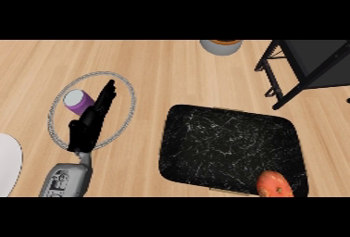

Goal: Pick the lemon from the tray and place it in the tiered shelf

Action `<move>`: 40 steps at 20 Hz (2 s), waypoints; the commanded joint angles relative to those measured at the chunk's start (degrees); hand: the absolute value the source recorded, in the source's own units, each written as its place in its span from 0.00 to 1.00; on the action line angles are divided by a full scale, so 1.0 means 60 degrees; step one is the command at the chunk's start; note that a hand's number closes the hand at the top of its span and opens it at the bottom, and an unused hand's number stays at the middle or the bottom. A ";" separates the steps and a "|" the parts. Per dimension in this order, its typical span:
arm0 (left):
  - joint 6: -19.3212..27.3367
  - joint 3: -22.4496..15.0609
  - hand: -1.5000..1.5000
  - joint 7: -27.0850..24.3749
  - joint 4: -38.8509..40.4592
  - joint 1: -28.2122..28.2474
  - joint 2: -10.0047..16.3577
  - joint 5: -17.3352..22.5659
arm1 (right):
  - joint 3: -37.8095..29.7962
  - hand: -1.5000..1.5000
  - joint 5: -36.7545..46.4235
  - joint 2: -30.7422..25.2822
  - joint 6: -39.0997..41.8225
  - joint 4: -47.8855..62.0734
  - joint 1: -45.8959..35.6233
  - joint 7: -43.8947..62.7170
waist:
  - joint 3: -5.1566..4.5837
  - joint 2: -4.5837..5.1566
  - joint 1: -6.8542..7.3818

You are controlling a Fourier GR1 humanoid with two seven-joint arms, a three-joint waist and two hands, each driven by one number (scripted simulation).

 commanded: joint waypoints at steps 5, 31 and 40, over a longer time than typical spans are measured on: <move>0.0088 0.0049 0.50 -0.0143 0.0073 0.0008 0.0035 -0.0088 | 0.0058 0.00 0.1086 -0.0711 -0.0988 0.1211 0.0312 0.0968 | 0.0022 -0.0013 -0.0060; 0.0053 -0.0292 0.50 0.0121 -0.0542 0.0559 -0.0101 -0.0238 | -0.2541 0.00 -0.3360 -0.2514 0.0413 0.0433 -0.1060 0.2175 | 0.0026 -0.0065 -0.0121; -0.0102 0.0361 0.50 0.0058 -0.0108 0.0131 0.0290 0.0122 | -0.3931 0.00 -0.4355 -0.4970 0.3126 0.1471 0.1293 0.3135 | 0.0036 -0.0066 -0.0411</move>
